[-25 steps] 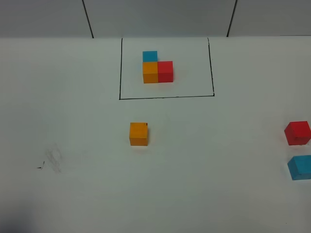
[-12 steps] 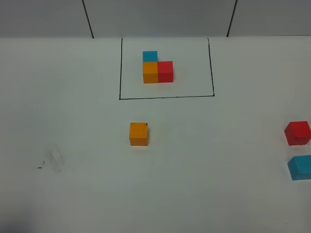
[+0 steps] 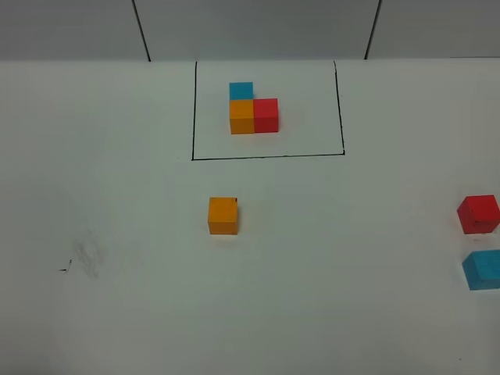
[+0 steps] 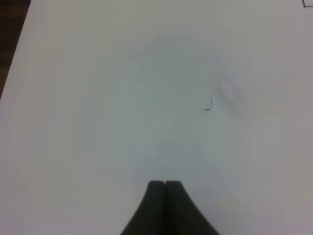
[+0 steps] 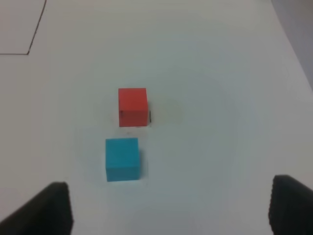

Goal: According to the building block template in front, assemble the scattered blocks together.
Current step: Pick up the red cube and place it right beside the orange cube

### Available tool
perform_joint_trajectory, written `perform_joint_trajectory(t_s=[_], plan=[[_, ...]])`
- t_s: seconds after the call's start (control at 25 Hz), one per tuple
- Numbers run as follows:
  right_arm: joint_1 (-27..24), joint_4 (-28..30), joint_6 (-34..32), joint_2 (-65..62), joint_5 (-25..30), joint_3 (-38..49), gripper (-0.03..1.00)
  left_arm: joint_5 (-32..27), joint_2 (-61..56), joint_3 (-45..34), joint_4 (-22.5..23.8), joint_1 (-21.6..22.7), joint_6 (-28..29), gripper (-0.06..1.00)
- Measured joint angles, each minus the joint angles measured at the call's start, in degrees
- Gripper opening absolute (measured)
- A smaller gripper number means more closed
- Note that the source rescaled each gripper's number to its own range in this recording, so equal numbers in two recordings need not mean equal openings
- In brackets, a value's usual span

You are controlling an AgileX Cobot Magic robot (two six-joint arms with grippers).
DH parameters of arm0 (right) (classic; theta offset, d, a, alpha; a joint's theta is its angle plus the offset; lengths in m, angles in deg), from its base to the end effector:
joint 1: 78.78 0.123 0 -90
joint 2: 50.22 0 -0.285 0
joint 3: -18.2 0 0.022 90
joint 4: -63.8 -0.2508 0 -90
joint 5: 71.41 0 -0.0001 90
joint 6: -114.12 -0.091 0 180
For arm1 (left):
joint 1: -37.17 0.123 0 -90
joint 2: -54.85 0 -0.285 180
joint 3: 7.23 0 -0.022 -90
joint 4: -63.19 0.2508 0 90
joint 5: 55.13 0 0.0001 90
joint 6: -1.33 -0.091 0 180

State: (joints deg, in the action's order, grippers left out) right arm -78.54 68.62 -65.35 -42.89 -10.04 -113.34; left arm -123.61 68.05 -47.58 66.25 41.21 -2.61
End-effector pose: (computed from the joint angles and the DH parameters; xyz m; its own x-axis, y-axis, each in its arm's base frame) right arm -0.0068 -0.0067 0.2772 -0.4576 -0.0514 -0.8877 0.0388 0.9962 -0.0777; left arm -0.0121 0.0037 0.3065 -0.5365 0.0505 -0.8424 -0.0653 0.9927 0.1011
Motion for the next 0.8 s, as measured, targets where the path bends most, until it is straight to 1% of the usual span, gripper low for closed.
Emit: perform_joint_trajectory(t_s=[0.24,0.48,0.6,0.8], plan=[[0.0,0.0,0.0,0.0,0.0,0.0,0.8,0.0,-2.82,-0.48,-0.13,0.0,0.0,0.0],[0.0,0.0,0.0,0.0,0.0,0.0,0.8,0.0,-2.89,-4.82,-0.13,0.0,0.0,0.0],[0.0,0.0,0.0,0.0,0.0,0.0,0.8,0.0,-2.89,-5.41,-0.25,0.0,0.0,0.0],[0.0,0.0,0.0,0.0,0.0,0.0,0.8,4.13,-2.89,-5.43,-2.21,0.0,0.0,0.0]])
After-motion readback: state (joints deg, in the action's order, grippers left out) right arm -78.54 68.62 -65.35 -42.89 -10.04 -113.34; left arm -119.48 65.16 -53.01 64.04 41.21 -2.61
